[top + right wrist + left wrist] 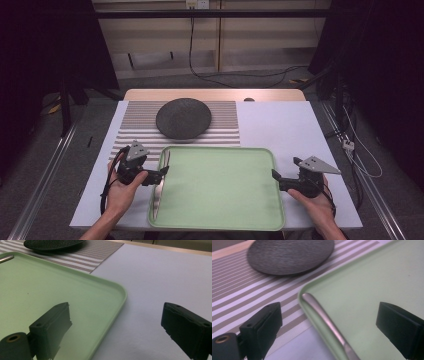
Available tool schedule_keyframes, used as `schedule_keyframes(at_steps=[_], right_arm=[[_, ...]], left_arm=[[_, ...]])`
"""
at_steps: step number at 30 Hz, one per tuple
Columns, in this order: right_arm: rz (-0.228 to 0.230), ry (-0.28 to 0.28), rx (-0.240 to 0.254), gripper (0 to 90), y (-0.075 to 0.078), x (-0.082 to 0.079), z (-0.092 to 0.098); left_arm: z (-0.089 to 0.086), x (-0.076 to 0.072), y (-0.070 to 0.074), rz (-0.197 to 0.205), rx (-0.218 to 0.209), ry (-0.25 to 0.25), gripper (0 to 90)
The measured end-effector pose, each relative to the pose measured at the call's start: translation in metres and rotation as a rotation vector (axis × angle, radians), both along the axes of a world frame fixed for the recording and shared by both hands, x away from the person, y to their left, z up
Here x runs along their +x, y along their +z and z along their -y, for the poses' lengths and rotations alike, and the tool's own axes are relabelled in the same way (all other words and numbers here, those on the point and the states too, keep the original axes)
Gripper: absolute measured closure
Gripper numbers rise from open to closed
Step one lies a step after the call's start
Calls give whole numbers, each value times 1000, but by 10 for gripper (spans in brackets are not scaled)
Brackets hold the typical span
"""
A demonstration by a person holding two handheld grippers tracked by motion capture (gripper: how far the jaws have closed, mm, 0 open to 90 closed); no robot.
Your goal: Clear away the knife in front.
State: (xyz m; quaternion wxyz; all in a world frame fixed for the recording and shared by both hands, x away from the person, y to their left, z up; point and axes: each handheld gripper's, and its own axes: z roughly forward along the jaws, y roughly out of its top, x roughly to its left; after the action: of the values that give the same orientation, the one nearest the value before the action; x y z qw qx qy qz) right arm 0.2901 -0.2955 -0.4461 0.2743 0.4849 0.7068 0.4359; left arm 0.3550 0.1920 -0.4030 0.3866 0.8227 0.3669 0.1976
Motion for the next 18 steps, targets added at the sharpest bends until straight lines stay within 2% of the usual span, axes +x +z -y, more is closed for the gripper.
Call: schedule_keyframes(at_steps=[1, 5, 6, 8, 11, 15, 17, 18], right_arm=[[1, 0, -1, 91, 0, 0, 0], [1, 0, -1, 91, 0, 0, 0], [1, 0, -1, 91, 0, 0, 0], [-1, -4, 3, 90, 0, 0, 0], [-2, -4, 2, 91, 0, 1, 0], [-2, -5, 1, 91, 0, 1, 0], [-2, -5, 1, 91, -1, 1, 0], [-4, -6, 0, 91, -1, 1, 0]], left_arm=[[-3, -1, 0, -5, -3, 5, 64], [-17, -6, -1, -36, -58, 31, 64], [-19, -8, -1, -38, -56, 36, 64], [-23, -13, -4, -13, -46, 55, 64], [-29, -18, -9, -9, -51, 61, 64], [-35, -22, -20, -18, -98, 72, 63], [-35, -22, -24, -34, -83, 52, 63], [-36, -22, -25, -30, -82, 62, 63]])
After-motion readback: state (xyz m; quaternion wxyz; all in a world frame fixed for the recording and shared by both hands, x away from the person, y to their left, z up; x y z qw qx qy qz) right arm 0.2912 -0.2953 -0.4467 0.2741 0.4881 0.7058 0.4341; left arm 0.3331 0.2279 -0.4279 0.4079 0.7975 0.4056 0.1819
